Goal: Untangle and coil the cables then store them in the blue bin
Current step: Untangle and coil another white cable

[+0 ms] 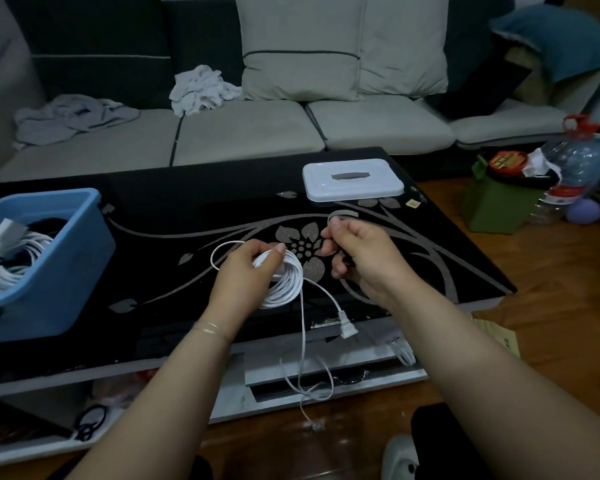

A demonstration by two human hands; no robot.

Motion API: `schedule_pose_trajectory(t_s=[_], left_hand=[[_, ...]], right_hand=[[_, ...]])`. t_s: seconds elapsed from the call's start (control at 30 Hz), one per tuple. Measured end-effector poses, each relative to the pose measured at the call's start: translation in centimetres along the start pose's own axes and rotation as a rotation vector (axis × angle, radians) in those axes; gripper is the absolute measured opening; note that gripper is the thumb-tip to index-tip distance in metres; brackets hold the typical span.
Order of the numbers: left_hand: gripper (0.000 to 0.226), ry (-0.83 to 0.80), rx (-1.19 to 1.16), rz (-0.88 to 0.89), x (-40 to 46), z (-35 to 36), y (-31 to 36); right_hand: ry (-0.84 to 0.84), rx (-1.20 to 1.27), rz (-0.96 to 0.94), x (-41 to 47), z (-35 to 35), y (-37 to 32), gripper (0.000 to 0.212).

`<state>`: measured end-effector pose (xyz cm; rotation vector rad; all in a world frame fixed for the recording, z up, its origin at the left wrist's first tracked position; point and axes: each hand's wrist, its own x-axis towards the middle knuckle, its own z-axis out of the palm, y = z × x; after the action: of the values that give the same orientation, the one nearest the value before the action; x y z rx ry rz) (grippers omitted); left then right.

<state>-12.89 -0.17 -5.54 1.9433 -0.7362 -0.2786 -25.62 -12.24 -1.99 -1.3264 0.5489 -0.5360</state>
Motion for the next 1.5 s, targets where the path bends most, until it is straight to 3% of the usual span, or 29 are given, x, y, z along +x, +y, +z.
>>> schedule_pose_trajectory(t_s=[0.23, 0.4, 0.57, 0.8, 0.97, 1.17, 1.27, 1.4, 1.5], left_hand=[[0.025, -0.029, -0.048, 0.000, -0.5, 0.1, 0.1], [0.019, -0.045, -0.058, 0.010, -0.9, 0.4, -0.2], [0.023, -0.021, -0.198, -0.047, -0.9, 0.5, -0.2], [0.032, -0.004, -0.191, -0.006, -1.2, 0.2, 0.3], [0.040, 0.024, -0.121, 0.000, -1.1, 0.2, -0.1], [0.053, 0.044, -0.229, -0.070, -0.6, 0.1, 0.1], [0.046, 0.029, -0.263, -0.084, -0.4, -0.5, 0.4], [0.041, -0.081, -0.265, -0.019, -0.6, -1.1, 1.2], [0.043, -0.153, -0.227, 0.022, -0.8, -1.6, 1.5]], right_hand=[[-0.249, 0.046, -0.038, 0.0, 0.3, -0.8, 0.027], [-0.256, 0.085, 0.009, 0.2, 2.1, -0.2, 0.038], [-0.174, 0.071, -0.005, 0.6, 3.7, 0.9, 0.023], [-0.076, 0.057, -0.061, 0.3, 4.9, 1.0, 0.025], [-0.130, -0.156, -0.045, 0.1, 5.4, 1.4, 0.032], [-0.161, -0.274, -0.083, 0.1, 5.5, 1.5, 0.039], [-0.214, -0.468, -0.049, 0.1, 4.5, 0.9, 0.049], [-0.191, -0.853, -0.059, 0.6, 3.2, 0.6, 0.038], [-0.208, -0.936, -0.119, 0.8, 2.8, 0.6, 0.039]])
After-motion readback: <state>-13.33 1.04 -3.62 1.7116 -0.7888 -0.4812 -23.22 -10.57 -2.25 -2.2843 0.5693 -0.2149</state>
